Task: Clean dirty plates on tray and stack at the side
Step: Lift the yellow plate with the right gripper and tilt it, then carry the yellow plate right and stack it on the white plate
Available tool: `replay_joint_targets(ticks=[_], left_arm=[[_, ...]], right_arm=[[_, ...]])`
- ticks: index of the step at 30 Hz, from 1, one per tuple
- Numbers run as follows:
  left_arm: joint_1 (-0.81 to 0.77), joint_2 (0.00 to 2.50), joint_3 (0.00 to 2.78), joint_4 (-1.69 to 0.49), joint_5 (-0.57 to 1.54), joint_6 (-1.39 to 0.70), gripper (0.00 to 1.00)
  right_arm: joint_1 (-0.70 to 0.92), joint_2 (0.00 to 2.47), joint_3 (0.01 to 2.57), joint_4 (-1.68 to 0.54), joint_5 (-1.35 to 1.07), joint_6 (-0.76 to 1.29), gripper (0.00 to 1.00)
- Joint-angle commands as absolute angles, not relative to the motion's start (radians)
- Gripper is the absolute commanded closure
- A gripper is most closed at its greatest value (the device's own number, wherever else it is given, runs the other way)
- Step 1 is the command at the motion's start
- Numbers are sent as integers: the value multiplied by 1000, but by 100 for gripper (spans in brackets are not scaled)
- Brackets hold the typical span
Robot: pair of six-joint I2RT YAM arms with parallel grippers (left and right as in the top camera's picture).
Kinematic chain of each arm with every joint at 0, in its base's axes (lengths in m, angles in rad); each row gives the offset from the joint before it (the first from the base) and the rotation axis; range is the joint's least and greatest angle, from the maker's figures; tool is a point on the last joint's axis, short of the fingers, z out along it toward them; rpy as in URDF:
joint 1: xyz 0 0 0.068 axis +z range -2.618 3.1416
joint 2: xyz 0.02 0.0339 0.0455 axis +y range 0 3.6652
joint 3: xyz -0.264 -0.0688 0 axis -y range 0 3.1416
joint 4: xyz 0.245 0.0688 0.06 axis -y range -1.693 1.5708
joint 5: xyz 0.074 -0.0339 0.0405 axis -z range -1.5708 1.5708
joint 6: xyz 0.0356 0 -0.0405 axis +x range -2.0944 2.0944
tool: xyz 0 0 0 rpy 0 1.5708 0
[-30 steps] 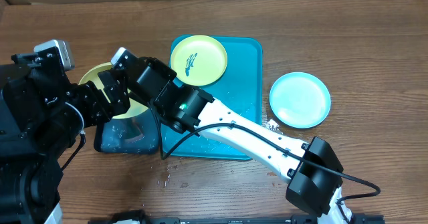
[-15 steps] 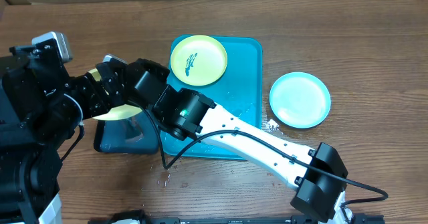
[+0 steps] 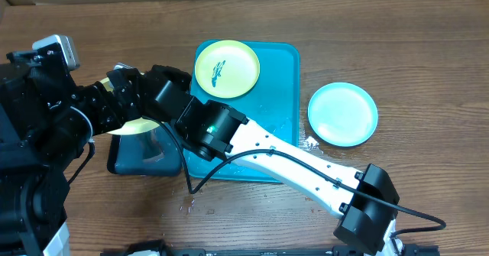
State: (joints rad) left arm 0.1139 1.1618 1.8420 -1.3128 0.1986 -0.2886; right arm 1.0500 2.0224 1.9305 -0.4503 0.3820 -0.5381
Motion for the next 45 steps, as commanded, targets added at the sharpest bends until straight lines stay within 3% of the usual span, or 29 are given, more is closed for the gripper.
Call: replay_joint_targets(ticks=[1, 36, 45], left_arm=[[111, 1176, 1834, -1346, 199, -258, 0], [111, 1176, 1834, -1346, 199, -257, 0], [111, 1176, 1834, -1349, 200, -258, 0]], right_arm=[[1061, 1921, 1959, -382, 393, -603, 96], [1061, 1911, 1959, -204, 515, -611, 96], [1048, 1911, 1959, -140, 670, -588, 96]])
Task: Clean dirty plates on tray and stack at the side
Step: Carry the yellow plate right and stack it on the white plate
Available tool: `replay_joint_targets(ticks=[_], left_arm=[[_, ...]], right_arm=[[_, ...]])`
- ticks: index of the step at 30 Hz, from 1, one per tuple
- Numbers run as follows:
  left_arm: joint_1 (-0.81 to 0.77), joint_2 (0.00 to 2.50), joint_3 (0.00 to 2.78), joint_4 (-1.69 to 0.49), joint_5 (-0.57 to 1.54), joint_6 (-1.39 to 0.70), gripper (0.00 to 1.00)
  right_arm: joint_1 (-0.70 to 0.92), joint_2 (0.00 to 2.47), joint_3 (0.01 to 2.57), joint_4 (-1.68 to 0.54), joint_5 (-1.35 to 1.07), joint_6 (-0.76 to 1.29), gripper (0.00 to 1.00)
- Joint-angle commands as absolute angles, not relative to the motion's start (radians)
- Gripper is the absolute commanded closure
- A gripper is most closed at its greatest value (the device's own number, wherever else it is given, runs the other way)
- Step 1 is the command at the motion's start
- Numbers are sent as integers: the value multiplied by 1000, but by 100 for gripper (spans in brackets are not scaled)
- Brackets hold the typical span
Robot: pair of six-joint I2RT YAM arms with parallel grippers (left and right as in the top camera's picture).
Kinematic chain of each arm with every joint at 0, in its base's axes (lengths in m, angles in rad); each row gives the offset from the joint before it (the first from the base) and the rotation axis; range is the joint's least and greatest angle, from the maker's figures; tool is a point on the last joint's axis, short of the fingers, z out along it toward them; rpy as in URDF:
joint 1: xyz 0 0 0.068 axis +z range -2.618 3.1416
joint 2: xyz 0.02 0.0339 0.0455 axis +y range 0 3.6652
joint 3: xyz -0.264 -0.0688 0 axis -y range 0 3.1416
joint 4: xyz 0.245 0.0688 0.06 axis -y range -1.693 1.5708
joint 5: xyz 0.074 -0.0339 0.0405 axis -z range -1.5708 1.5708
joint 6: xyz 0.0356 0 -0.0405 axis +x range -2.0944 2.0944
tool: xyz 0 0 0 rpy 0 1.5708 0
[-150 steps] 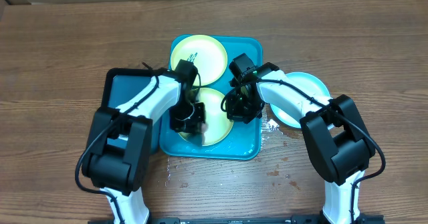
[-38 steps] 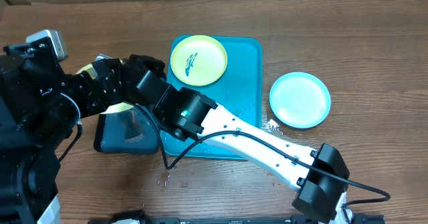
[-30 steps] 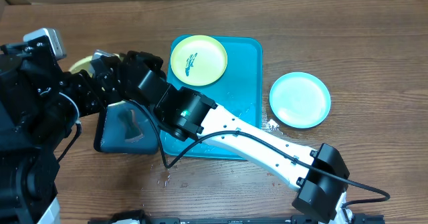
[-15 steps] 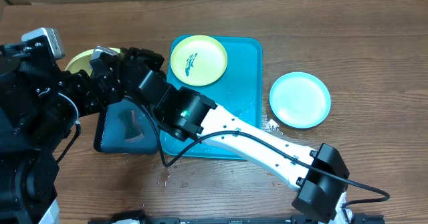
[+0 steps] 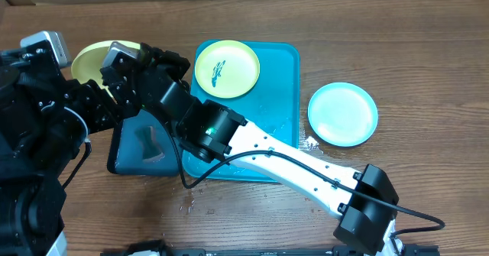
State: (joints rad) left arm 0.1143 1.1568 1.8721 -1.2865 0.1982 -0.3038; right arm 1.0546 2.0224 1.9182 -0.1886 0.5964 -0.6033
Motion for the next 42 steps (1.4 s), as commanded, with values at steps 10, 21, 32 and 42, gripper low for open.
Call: replay_joint_targets(ticks=[10, 21, 32, 42], left_arm=[[111, 1176, 1834, -1354, 199, -257, 0], [111, 1176, 1834, -1359, 200, -257, 0], [111, 1176, 1834, -1380, 199, -239, 0], [111, 1176, 1834, -1356, 199, -239, 0]], right_arm=[[1050, 1911, 1959, -185, 685, -611, 96], [976, 1911, 1957, -263, 736, -305, 96], [319, 1913, 1957, -803, -241, 529, 96], [-167, 1914, 1934, -1333, -310, 486, 96]])
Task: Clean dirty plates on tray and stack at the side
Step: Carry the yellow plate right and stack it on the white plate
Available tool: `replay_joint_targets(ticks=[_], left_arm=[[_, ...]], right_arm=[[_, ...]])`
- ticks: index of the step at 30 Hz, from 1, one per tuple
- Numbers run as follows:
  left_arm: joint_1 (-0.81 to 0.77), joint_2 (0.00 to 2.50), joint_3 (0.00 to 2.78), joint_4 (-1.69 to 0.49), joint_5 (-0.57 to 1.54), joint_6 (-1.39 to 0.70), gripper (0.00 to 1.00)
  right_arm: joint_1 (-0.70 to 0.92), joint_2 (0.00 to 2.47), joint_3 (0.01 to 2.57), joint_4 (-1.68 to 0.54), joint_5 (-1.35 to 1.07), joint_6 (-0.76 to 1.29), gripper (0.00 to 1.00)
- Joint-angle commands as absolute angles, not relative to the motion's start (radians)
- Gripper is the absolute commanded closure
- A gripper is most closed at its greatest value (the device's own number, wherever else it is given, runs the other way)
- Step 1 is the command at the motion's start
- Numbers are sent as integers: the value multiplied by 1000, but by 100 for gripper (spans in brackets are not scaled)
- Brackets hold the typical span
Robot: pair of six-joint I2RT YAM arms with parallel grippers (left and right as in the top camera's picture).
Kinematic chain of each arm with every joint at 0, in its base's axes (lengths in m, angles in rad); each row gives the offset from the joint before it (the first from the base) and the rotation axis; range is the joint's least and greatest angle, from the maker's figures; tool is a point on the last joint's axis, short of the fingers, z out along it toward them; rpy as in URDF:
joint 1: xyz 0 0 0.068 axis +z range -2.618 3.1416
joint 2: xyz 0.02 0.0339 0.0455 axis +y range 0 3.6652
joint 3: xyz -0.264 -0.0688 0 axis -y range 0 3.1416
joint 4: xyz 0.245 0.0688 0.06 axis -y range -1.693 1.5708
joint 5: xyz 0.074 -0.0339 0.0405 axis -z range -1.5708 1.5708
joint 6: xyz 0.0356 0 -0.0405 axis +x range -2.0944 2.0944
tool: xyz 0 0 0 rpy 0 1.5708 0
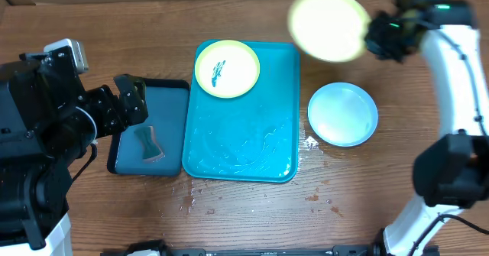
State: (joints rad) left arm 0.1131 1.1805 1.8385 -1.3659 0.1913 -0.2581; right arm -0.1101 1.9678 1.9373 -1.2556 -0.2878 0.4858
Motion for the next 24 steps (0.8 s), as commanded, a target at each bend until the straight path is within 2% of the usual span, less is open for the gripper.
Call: replay_joint_targets(ticks=[1, 3, 8, 13, 18, 20, 22, 24], left_arm=[[111, 1176, 1834, -1353, 199, -239, 0], [111, 1176, 1834, -1344, 199, -239, 0], [111, 1176, 1834, -1339, 199, -239, 0], [111, 1176, 1834, -1351, 194, -230, 0], [111, 1176, 1834, -1349, 176, -231, 0], [111, 1176, 1834, -1349, 176, -231, 0], [111, 1176, 1834, -1349, 176, -231, 0], [111, 1176, 1834, -1350, 176, -231, 0]], right_arm=[[-189, 1915, 1920, -1382, -270, 463, 96], [-216, 1915, 1856, -1461, -162, 459, 96], [-216, 1915, 1690, -1445, -21, 460, 96], [-213, 1915, 1530, -1383, -52, 459, 96], [-172, 1915, 1485, -1363, -73, 392, 95], [-148, 1909, 1489, -1355, -73, 384, 89], [-127, 1904, 1502, -1347, -75, 373, 69], [-100, 1893, 1538, -1337, -115, 321, 61]])
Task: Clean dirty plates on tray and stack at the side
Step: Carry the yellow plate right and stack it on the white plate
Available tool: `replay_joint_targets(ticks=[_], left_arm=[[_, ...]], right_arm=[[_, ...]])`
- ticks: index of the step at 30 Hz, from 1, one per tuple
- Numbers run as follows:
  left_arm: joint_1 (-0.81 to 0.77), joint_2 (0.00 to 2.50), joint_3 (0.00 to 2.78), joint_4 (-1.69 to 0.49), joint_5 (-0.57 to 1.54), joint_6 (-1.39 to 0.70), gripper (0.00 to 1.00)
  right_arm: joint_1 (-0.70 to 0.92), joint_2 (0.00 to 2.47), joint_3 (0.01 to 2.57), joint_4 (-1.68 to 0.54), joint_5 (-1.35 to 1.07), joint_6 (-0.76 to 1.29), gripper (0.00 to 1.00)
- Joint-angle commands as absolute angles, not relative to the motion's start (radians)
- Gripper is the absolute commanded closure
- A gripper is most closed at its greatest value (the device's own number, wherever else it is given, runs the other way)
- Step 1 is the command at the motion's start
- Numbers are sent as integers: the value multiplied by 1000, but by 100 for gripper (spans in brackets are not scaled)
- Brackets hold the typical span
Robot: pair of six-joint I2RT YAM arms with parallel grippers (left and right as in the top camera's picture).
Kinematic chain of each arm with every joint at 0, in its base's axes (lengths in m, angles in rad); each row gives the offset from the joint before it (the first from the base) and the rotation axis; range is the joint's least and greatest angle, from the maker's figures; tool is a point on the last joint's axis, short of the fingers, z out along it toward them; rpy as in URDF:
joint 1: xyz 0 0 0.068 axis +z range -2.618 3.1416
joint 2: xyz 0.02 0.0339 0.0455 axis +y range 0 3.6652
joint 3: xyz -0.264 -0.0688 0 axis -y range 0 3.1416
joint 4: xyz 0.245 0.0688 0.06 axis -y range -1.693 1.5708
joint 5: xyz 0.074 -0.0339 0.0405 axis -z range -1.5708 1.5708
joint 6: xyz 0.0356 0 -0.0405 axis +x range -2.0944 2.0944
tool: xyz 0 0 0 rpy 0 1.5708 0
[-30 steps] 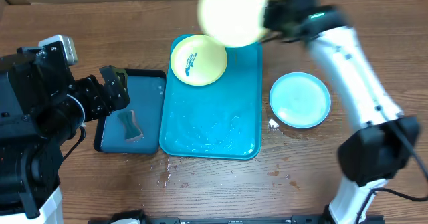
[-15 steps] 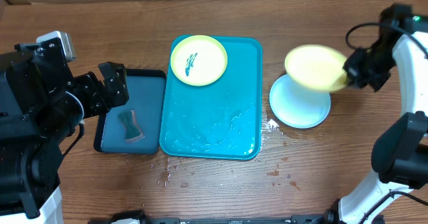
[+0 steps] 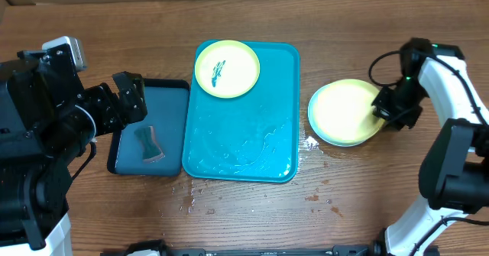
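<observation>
A teal tray (image 3: 252, 153) lies mid-table. On its far left corner sits a yellow plate (image 3: 227, 69) smeared with blue-green. To the right of the tray, a clean yellow plate (image 3: 344, 107) rests on a light blue plate (image 3: 322, 134). My right gripper (image 3: 387, 109) is at the yellow plate's right rim, and looks shut on it. My left gripper (image 3: 130, 97) hangs open and empty over the far left corner of a dark tray (image 3: 172, 107), where a sponge (image 3: 150, 143) lies.
Wet patches glisten on the teal tray, and drops lie on the wood near its right front corner (image 3: 309, 143). The left arm's bulky base (image 3: 38, 134) fills the left edge. The right arm (image 3: 458, 134) runs along the right edge.
My right gripper has come down from the far right with the clean yellow plate. The plate now lies on the light blue plate. The left arm has barely moved.
The left gripper held a yellow plate over the dark tray with the right arm reaching across to it. Then both grippers were on the plate at the far left. Then the right gripper alone held it high at the far right; now it lies on the blue plate.
</observation>
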State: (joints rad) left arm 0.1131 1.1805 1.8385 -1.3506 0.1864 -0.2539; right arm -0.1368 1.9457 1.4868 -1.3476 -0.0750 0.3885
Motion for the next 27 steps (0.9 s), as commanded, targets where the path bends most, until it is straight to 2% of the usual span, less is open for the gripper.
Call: replay_joint_targets(ticks=[1, 6, 10, 14, 18, 23, 27], left_arm=[[111, 1176, 1834, -1350, 176, -231, 0], [111, 1176, 1834, -1350, 176, -231, 0], [111, 1176, 1834, -1350, 176, -231, 0], [111, 1176, 1834, -1351, 177, -231, 0], [111, 1176, 1834, -1357, 177, -231, 0], [111, 1176, 1834, -1365, 176, -231, 0], [111, 1176, 1834, -1378, 177, -231, 0]], right_arm=[[-86, 1887, 1559, -1335, -143, 293, 60], [11, 1863, 1701, -1332, -258, 176, 56], [138, 1863, 1837, -1288, -279, 173, 53], [262, 1863, 1864, -1110, -260, 174, 48], [374, 1895, 1842, -904, -107, 174, 48], [450, 2007, 1813, -721, 26, 172, 40], [453, 2122, 1806, -631, 25, 147, 29]])
